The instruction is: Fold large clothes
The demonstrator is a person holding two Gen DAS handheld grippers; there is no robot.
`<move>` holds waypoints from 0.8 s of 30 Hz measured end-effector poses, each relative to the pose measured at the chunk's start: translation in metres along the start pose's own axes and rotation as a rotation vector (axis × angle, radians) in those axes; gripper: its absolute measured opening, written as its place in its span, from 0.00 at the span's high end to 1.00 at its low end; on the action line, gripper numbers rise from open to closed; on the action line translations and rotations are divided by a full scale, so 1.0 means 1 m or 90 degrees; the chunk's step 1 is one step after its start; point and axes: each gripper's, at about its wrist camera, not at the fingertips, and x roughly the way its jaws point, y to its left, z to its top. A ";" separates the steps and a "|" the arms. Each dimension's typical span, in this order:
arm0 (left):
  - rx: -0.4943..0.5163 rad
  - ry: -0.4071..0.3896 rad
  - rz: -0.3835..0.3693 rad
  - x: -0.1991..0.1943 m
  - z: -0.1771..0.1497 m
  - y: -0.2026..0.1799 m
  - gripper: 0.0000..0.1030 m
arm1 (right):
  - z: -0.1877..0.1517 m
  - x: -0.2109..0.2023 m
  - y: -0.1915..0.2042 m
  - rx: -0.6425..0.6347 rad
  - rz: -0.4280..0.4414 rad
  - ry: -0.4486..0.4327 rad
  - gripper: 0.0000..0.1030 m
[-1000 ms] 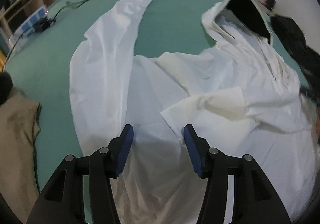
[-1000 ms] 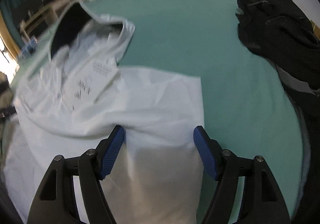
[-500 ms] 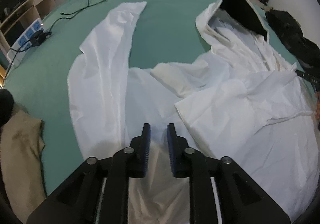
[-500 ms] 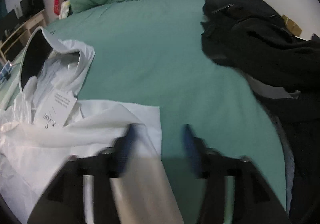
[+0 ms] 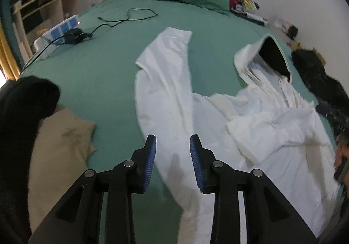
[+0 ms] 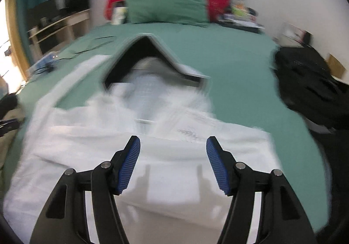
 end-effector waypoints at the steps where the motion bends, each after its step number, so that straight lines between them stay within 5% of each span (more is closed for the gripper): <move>1: -0.012 -0.006 0.001 -0.001 0.000 0.007 0.67 | 0.003 0.003 0.012 0.002 0.016 -0.001 0.39; 10: -0.082 -0.037 0.039 -0.002 0.012 0.049 0.67 | 0.046 0.085 0.108 0.055 0.152 0.034 0.39; 17: -0.116 -0.055 0.025 -0.006 0.025 0.064 0.67 | 0.073 0.148 0.191 -0.058 0.150 0.064 0.43; 22: -0.131 -0.042 0.010 -0.003 0.027 0.067 0.67 | 0.096 0.194 0.216 -0.022 0.213 0.119 0.43; 24: -0.138 -0.038 0.007 -0.004 0.029 0.069 0.67 | 0.099 0.207 0.220 0.006 0.255 0.141 0.60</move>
